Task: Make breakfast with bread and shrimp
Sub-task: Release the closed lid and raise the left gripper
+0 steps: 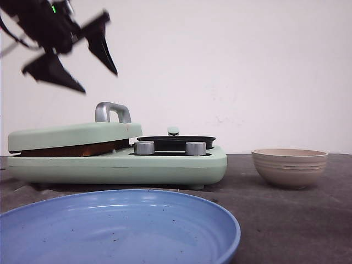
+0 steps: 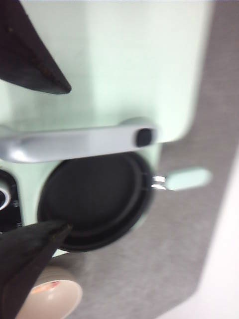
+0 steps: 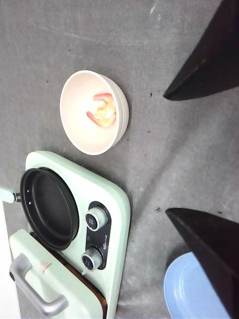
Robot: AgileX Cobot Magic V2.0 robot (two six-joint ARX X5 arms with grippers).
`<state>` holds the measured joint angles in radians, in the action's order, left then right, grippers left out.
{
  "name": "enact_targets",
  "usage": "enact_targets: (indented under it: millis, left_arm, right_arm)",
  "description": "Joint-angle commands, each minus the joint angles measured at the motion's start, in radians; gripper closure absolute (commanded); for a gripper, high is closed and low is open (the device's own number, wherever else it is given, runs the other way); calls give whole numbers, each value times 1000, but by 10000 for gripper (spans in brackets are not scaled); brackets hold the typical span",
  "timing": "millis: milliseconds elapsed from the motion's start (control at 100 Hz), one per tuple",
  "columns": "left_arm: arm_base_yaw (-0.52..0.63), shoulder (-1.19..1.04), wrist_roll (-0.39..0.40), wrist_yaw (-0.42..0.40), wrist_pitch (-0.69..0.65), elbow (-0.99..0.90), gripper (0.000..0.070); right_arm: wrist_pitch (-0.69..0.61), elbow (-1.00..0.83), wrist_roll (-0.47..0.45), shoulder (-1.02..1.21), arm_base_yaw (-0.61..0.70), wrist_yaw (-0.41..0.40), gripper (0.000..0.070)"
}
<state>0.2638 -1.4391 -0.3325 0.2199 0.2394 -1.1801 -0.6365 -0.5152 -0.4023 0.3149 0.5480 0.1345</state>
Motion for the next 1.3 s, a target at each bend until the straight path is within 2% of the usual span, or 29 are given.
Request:
enact_targets:
  millis: [0, 420, 650, 970, 1050, 1290]
  left_arm:
    - [0, 9, 53, -16, 9, -22, 255]
    - [-1, 188, 132, -18, 93, -18, 266]
    - [-1, 320, 164, -18, 89, 34, 266]
    - [-1, 616, 154, -18, -3, 329, 266]
    - [-1, 698, 145, -21, -9, 406, 266]
    - [-1, 897, 132, -24, 13, 554, 266]
  right_arm:
    - [8, -10, -13, 3, 6, 4, 285]
    - [11, -10, -21, 3, 6, -14, 285]
    - [12, -10, -67, 4, 6, -16, 285]
    - [22, -55, -99, 108, -3, -34, 285]
    - [26, -92, -97, 166, -13, -62, 285]
    - [-8, -281, -4, 389, -100, -84, 285]
